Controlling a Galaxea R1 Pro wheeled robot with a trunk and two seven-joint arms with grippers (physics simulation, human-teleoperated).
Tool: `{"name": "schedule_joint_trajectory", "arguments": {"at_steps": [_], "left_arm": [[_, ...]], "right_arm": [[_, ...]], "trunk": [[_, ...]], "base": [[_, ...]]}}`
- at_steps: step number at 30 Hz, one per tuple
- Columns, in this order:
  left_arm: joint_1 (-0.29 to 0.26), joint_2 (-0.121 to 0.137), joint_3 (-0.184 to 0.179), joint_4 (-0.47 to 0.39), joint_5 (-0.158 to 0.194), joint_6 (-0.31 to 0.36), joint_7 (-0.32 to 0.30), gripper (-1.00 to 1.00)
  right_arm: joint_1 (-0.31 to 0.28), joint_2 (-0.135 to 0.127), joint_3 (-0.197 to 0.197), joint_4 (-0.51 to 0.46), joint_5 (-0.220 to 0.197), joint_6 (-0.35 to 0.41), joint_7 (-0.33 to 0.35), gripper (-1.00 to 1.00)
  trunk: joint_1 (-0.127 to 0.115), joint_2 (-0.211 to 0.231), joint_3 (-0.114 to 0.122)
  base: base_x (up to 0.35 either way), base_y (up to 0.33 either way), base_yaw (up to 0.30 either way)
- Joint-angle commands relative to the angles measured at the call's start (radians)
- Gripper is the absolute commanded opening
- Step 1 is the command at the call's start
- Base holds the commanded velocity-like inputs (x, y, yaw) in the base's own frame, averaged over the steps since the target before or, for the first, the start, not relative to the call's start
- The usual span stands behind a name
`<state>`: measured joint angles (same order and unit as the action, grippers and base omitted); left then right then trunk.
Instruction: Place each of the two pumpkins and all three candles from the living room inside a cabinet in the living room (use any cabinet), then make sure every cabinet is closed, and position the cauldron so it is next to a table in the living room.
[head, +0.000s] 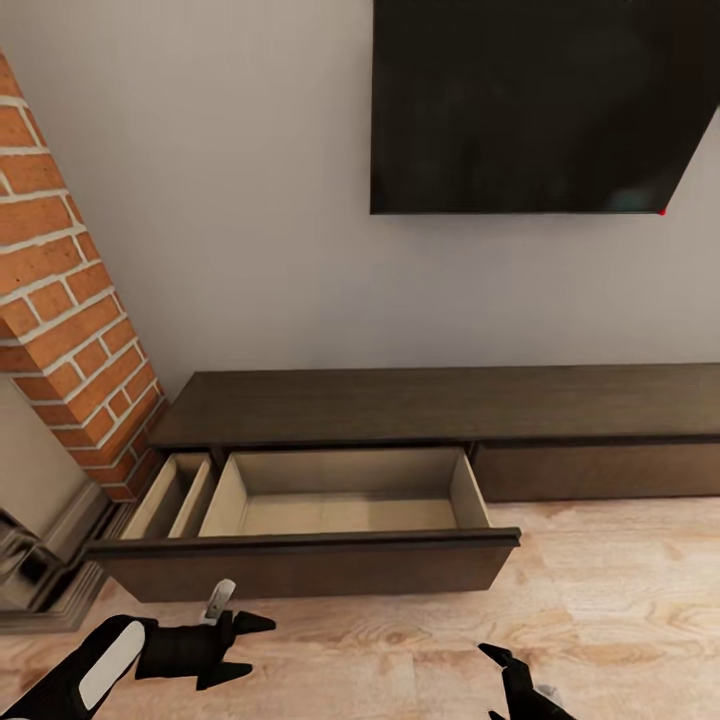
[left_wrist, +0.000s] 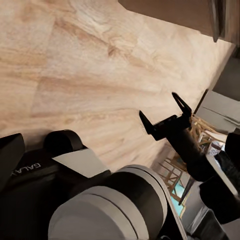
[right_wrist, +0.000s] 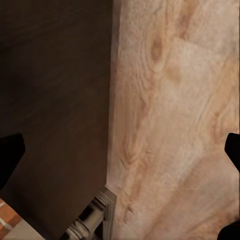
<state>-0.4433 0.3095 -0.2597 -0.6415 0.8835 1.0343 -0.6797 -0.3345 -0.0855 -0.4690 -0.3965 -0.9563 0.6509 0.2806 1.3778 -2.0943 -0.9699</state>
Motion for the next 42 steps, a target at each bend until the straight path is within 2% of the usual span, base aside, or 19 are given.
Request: {"name": "schedule_joint_trajectory", "arguments": {"at_steps": [1, 5, 6, 11, 13, 16, 20, 26, 29, 33, 36, 42], "left_arm": [[0.000, 0.000, 0.000, 0.000, 0.000, 0.000, 0.006, 1.00], [0.000, -0.001, 0.002, 0.002, -0.002, -0.004, 0.079, 1.00], [0.000, -0.004, 0.003, 0.002, -0.002, -0.010, 0.114, 1.00], [0.000, -0.032, 0.007, 0.003, -0.001, -0.031, 0.293, 1.00], [0.000, -0.035, 0.007, 0.003, -0.001, -0.058, 0.348, 1.00], [0.000, -0.037, 0.006, 0.016, 0.000, -0.142, 0.441, 1.00], [0.000, -0.039, 0.006, 0.037, 0.001, -0.184, 0.539, 1.00], [0.000, -0.046, 0.006, 0.044, -0.002, -0.210, 0.613, 1.00], [0.000, -0.058, 0.006, 0.045, -0.002, -0.228, 0.671, 1.00], [0.000, -0.084, 0.006, 0.045, -0.002, -0.256, 0.757, 1.00], [0.000, -0.102, 0.004, 0.046, -0.001, -0.285, 0.804, 1.00], [0.000, -0.113, 0.003, 0.046, -0.002, -0.301, 0.827, 1.00]], "right_arm": [[0.000, -0.004, 0.000, 0.000, 0.001, 0.000, -0.005, 1.00], [0.000, -0.014, 0.002, 0.000, 0.011, -0.010, -0.034, 1.00], [0.000, -0.015, 0.002, 0.000, 0.022, -0.014, -0.042, 1.00], [0.000, -0.017, 0.002, -0.004, 0.115, -0.022, -0.058, 1.00], [0.000, -0.016, 0.002, -0.008, 0.142, -0.023, -0.060, 1.00], [0.000, -0.017, 0.003, -0.011, 0.199, -0.024, -0.069, 1.00], [0.000, -0.018, 0.002, -0.012, 0.264, -0.024, -0.089, 1.00], [0.000, -0.017, 0.012, -0.014, 0.307, -0.025, -0.121, 1.00], [0.000, -0.009, 0.059, -0.015, 0.373, -0.026, -0.153, 1.00], [0.000, -0.001, 0.106, -0.015, 0.426, -0.046, -0.188, 1.00], [0.000, 0.001, 0.117, -0.015, 0.436, -0.067, -0.209, 1.00], [0.000, 0.003, 0.124, -0.021, 0.442, -0.095, -0.227, 1.00]], "trunk": [[-0.004, 0.007, 0.003], [-0.019, 0.035, 0.016], [-0.023, 0.042, 0.019], [-0.042, 0.077, 0.035], [-0.050, 0.091, 0.041], [-0.061, 0.112, 0.050], [-0.077, 0.140, 0.063], [-0.100, 0.182, 0.082], [-0.111, 0.203, 0.091], [-0.127, 0.231, 0.103], [-0.130, 0.238, 0.107], [-0.130, 0.238, 0.107]], "base": [[0.000, 0.000, 0.000], [0.000, 0.000, 0.000], [0.000, 0.000, 0.000], [0.000, 0.000, 0.000], [0.000, 0.000, 0.000], [0.000, 0.000, 0.000], [0.000, 0.000, 0.000], [-0.023, 0.000, 0.000], [-0.121, 0.000, 0.000], [-0.061, 0.000, 0.059], [-0.015, 0.000, 0.210], [-0.003, 0.000, 0.274]]}}
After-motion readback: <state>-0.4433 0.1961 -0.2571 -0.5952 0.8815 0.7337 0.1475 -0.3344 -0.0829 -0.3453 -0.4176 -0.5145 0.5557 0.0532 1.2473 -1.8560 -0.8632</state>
